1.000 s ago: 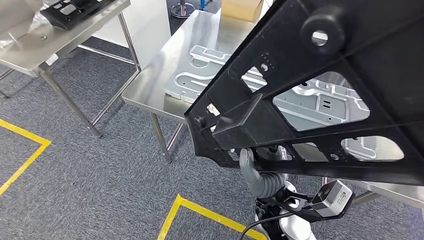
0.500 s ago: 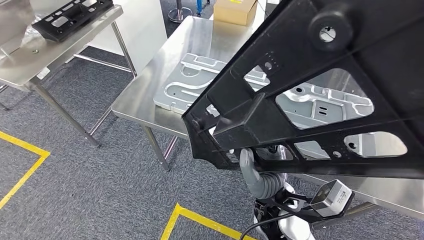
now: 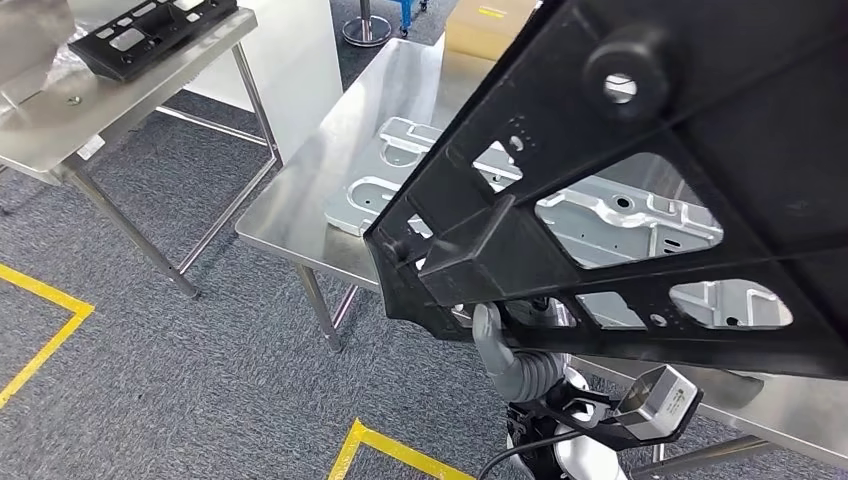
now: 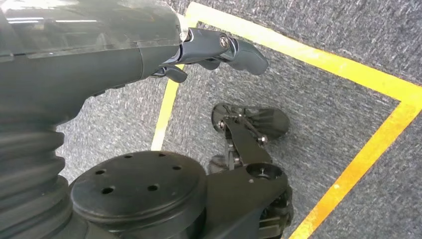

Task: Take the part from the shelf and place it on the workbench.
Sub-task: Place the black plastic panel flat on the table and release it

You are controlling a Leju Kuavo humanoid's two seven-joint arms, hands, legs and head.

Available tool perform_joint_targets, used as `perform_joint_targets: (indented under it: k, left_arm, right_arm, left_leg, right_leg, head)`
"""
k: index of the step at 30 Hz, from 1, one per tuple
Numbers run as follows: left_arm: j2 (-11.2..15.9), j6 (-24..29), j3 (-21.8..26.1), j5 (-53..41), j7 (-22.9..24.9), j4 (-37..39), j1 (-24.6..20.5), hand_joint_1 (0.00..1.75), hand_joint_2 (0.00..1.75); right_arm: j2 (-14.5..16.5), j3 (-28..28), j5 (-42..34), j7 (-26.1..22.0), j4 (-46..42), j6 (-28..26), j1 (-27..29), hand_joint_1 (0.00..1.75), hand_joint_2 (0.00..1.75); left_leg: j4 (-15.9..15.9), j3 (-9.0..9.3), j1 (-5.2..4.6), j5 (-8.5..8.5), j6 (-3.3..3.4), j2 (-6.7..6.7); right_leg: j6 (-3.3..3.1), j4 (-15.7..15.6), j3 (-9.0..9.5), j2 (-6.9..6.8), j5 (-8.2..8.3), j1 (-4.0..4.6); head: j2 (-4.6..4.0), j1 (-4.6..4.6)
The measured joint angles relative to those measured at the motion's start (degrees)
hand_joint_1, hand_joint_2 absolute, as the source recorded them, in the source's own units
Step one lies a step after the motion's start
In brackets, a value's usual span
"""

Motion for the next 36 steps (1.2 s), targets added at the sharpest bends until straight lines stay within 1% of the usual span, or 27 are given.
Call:
perform_joint_targets:
  k: [1, 2, 3, 4, 6, 8, 9, 10, 12, 13, 14, 15, 17, 18, 19, 21, 23, 25, 27, 28, 29, 30, 31, 33, 34, 35, 36]
  left_arm:
    - [0.0, 0.0, 0.0, 0.0, 0.1, 0.0, 0.0, 0.00, 1.75]
    - [-0.1, 0.0, 0.0, -0.1, 0.1, 0.0, 0.0, 0.00, 1.75]
    - [-0.2, 0.0, 0.0, -0.1, 0.2, 0.0, 0.0, 0.00, 1.75]
    - [-0.2, 0.0, 0.0, -0.1, 0.2, 0.0, -0.1, 0.00, 1.75]
    - [-0.3, 0.1, 0.1, 0.1, 0.3, 0.0, -0.1, 0.00, 1.75]
    - [-0.2, 0.3, 0.3, 0.5, 0.2, 0.0, -0.1, 0.00, 1.75]
    - [-0.2, 0.4, 0.4, 0.6, 0.1, 0.0, -0.2, 0.00, 1.75]
    - [-0.2, 0.4, 0.6, 0.7, -0.1, 0.0, -0.3, 0.00, 1.75]
    - [-0.3, 0.5, 0.8, 1.0, -0.5, 0.0, -0.3, 0.00, 1.75]
    - [-0.3, 0.5, 0.9, 1.1, -0.7, 0.0, -0.3, 0.00, 1.75]
    - [-0.3, 0.5, 1.0, 1.2, -0.7, 0.0, -0.2, 0.00, 1.75]
    - [-0.3, 0.5, 1.1, 1.2, -0.8, 0.0, -0.1, 0.00, 1.75]
    - [-0.3, 0.4, 1.4, 1.4, -0.9, 0.0, 0.0, 0.00, 1.75]
    - [-0.3, 0.4, 1.4, 1.4, -1.0, 0.0, 0.0, 0.00, 1.75]
    - [-0.3, 0.4, 1.5, 1.4, -1.0, 0.0, 0.0, 0.00, 1.75]
    - [-0.2, 0.4, 1.6, 1.5, -1.0, 0.0, 0.0, 0.00, 1.75]
    - [-0.3, 0.3, 1.7, 1.5, -1.0, 0.0, 0.0, 0.00, 1.75]
    - [-0.4, 0.3, 1.7, 1.5, -1.1, 0.0, -0.1, 0.00, 1.75]
    - [-0.4, 0.3, 1.8, 1.5, -1.1, 0.0, -0.2, 0.00, 1.75]
    - [-0.4, 0.3, 1.8, 1.5, -1.1, 0.0, -0.2, 0.00, 1.75]
    - [-0.4, 0.3, 1.8, 1.5, -1.2, 0.0, -0.1, 0.00, 1.75]
    - [-0.4, 0.2, 1.8, 1.5, -1.3, 0.0, -0.1, 0.00, 1.75]
    - [-0.4, 0.1, 1.8, 1.4, -1.4, 0.0, -0.1, 0.00, 1.75]
    - [-0.4, 0.0, 1.8, 1.4, -1.5, 0.0, -0.1, 0.00, 1.75]
    - [-0.4, -0.1, 1.8, 1.3, -1.6, 0.0, -0.1, 0.00, 1.75]
    - [-0.4, -0.1, 1.8, 1.3, -1.6, 0.0, -0.1, 0.00, 1.75]
    - [-0.4, -0.2, 1.8, 1.3, -1.6, 0.0, -0.1, 0.00, 1.75]
  right_arm:
    - [0.0, 0.0, 0.3, 0.1, -0.1, 0.0, 0.1, 1.75, 1.75]
    - [0.0, 0.0, 0.5, 0.2, -0.2, 0.1, 0.1, 1.75, 1.75]
    - [0.0, 0.0, 0.7, 0.2, -0.4, 0.2, 0.2, 1.75, 1.75]
    - [0.0, 0.0, 0.8, 0.3, -0.5, 0.5, 0.2, 1.75, 1.75]
    - [0.2, 0.0, 1.0, 0.4, -0.7, 1.5, 0.4, 1.75, 1.75]
    - [0.5, 0.0, 1.0, 0.6, -0.8, 2.8, 0.5, 1.75, 1.75]
    - [0.8, -0.1, 1.0, 0.7, -0.8, 3.3, 0.4, 1.75, 1.75]
    - [1.0, -0.2, 1.0, 0.8, -0.8, 3.8, 0.3, 1.75, 1.75]
    - [1.2, -0.4, 0.9, 1.0, -0.7, 4.6, 0.3, 1.75, 1.75]
    - [1.2, -0.5, 0.9, 1.0, -0.6, 5.0, 0.3, 1.75, 1.75]
    - [1.2, -0.6, 0.9, 1.0, -0.6, 5.2, 0.3, 1.75, 1.75]
    - [1.2, -0.6, 0.9, 1.0, -0.5, 5.4, 0.4, 1.75, 1.75]
    - [1.3, -0.8, 0.9, 1.0, -0.5, 5.7, 0.4, 1.75, 1.75]
    - [1.4, -0.8, 0.9, 1.0, -0.5, 5.7, 0.3, 1.75, 1.75]
    - [1.5, -0.9, 0.9, 1.0, -0.4, 5.8, 0.3, 1.75, 1.75]
    - [1.5, -0.9, 0.9, 1.0, -0.3, 5.8, 0.4, 1.75, 1.75]
    - [1.5, -1.0, 0.9, 1.0, -0.3, 5.8, 0.5, 1.75, 1.75]
    - [1.5, -1.2, 0.9, 1.0, -0.3, 5.9, 0.4, 1.75, 1.75]
    - [1.5, -1.3, 0.9, 1.0, -0.3, 5.9, 0.5, 1.75, 1.75]
    - [1.5, -1.4, 0.9, 1.0, -0.2, 5.9, 0.6, 1.75, 1.75]
    - [1.5, -1.4, 0.9, 1.0, -0.2, 5.9, 0.7, 1.75, 1.75]
    - [1.5, -1.5, 1.0, 1.0, -0.2, 5.9, 0.8, 1.75, 1.75]
    - [1.5, -1.5, 1.1, 1.0, -0.2, 5.8, 0.9, 1.75, 1.75]
    - [1.5, -1.7, 1.6, 1.0, -0.2, 5.6, 0.9, 1.75, 1.75]
    - [1.5, -1.7, 1.8, 1.0, -0.3, 5.5, 1.0, 1.75, 1.75]
    - [1.5, -1.7, 2.1, 0.9, -0.3, 5.4, 1.1, 1.75, 1.75]
    - [1.5, -1.8, 2.4, 0.9, -0.3, 5.3, 1.3, 1.75, 1.75]
  left_leg:
    - [0.0, 0.56, 0.00, -0.39, -0.12, -0.03]
    - [0.0, 1.12, -0.03, -0.76, -0.28, -0.07]
    - [-0.1, 1.46, -0.05, -1.09, -0.53, -0.11]
    - [-0.2, 1.62, -0.06, -1.36, -0.86, -0.12]
    - [0.2, 1.92, -0.14, -1.43, -1.75, -0.11]
    - [1.4, 2.04, -0.12, -1.99, -2.41, -0.03]
    - [2.8, 1.43, -0.07, -2.99, -2.57, 0.00]
    - [5.5, 0.02, 0.02, -4.53, -2.64, 0.02]
    - [12.3, -4.02, 0.10, -7.78, -3.01, 0.01]
    - [14.8, -5.74, 0.13, -8.58, -3.15, 0.01]
    - [15.4, -6.56, 0.12, -8.19, -3.24, 0.01]
    - [13.9, -6.39, 0.12, -6.71, -3.14, 0.00]
    - [6.4, -3.66, 0.09, -1.94, -2.63, -0.51]
    - [3.2, -2.47, -0.03, -0.87, -2.40, -0.85]
    - [1.1, -1.64, -0.17, -0.26, -2.13, -1.17]
    - [0.3, -1.35, -0.45, -0.26, -1.57, -1.17]
    - [-0.2, -0.91, -0.12, 0.98, -0.81, -0.59]
    - [-0.8, -0.58, 0.21, 1.35, -0.28, 0.07]
    - [-0.9, -0.55, 0.11, 1.30, -0.05, 0.64]
    - [-0.8, -0.54, 0.08, 1.22, -0.04, 0.96]
    - [-0.8, -0.51, 0.06, 1.12, -0.04, 1.31]
    - [-0.8, -0.40, 0.06, 0.99, -0.11, 1.67]
    - [-0.8, -0.22, 0.06, 0.81, -0.20, 2.01]
    - [-0.6, 0.22, -0.10, 0.37, -0.60, 2.68]
    - [-0.6, 0.38, -0.22, 0.16, -0.87, 2.96]
    - [-0.6, 0.49, -0.33, 0.00, -1.19, 3.28]
    - [-0.6, 0.60, -0.42, -0.11, -1.51, 3.63]
  right_leg:
    - [-0.32, -3.7, 1.14, -0.02, 2.85, 0.04]
    - [-0.64, -7.3, 2.38, -0.06, 4.88, 0.16]
    - [-0.93, -10.1, 3.35, -0.09, 5.68, 0.36]
    - [-1.22, -11.6, 3.86, -0.13, 5.87, 0.57]
    - [-1.87, -12.3, 4.27, -0.11, 5.57, 0.75]
    - [-2.52, -12.7, 5.14, -0.09, 6.41, 0.46]
    - [-2.76, -12.9, 5.50, -0.08, 6.39, 0.30]
    - [-2.96, -13.0, 5.70, -0.11, 6.36, 0.24]
    - [-3.21, -13.0, 5.73, -0.06, 6.13, 0.34]
    - [-3.25, -13.0, 5.74, 0.07, 6.01, 0.39]
    - [-3.25, -12.9, 5.79, 0.29, 5.88, 0.43]
    - [-3.20, -12.8, 5.92, 0.58, 5.74, 0.46]
    - [-3.01, -12.7, 6.31, 1.21, 5.47, 0.50]
    - [-2.85, -12.7, 6.41, 1.52, 5.39, 0.51]
    - [-2.61, -12.6, 6.40, 1.81, 5.31, 0.51]
    - [-2.00, -12.7, 6.32, 2.36, 5.23, 0.52]
    - [-1.34, -12.3, 6.29, 2.35, 4.77, 0.64]
    - [-0.77, -8.6, 4.67, 1.39, 2.45, 0.64]
    - [-0.34, -1.5, 1.00, 0.58, -1.02, 0.38]
    - [-0.18, 1.6, -0.69, 0.45, -1.96, 0.24]
    - [-0.07, 3.0, -1.62, 0.33, -1.90, 0.12]
    - [-0.02, 2.1, -1.40, 0.14, -0.67, 0.02]
    - [-0.06, -0.8, -0.06, -0.23, 1.37, -0.03]
    - [-0.40, -8.8, 3.79, -1.97, 4.97, 0.18]
    - [-0.70, -11.4, 5.01, -2.58, 5.79, 0.37]
    - [-1.02, -12.7, 5.53, -2.86, 5.96, 0.58]
    - [-1.33, -12.8, 5.51, -2.47, 5.87, 0.76]
  head:
    - [0.00, 0.01]
    - [0.00, -0.02]
    - [0.00, -0.03]
    - [0.00, -0.05]
    - [0.00, -0.09]
    - [-0.01, -0.17]
    - [-0.01, -0.27]
    - [-0.01, -0.37]
    - [0.00, -0.51]
    - [0.00, -0.49]
    - [0.00, -0.50]
    - [0.00, -0.50]
    - [0.00, -0.49]
    - [0.00, -0.47]
    - [0.00, -0.46]
    - [-0.01, -0.45]
    - [-0.01, -0.45]
    - [0.00, -0.32]
    - [0.00, -0.18]
    - [0.00, -0.18]
    - [0.00, -0.18]
    - [0.00, -0.17]
    - [0.00, -0.17]
    - [0.00, -0.18]
    - [0.00, -0.19]
    - [0.00, -0.21]
    - [0.00, -0.22]
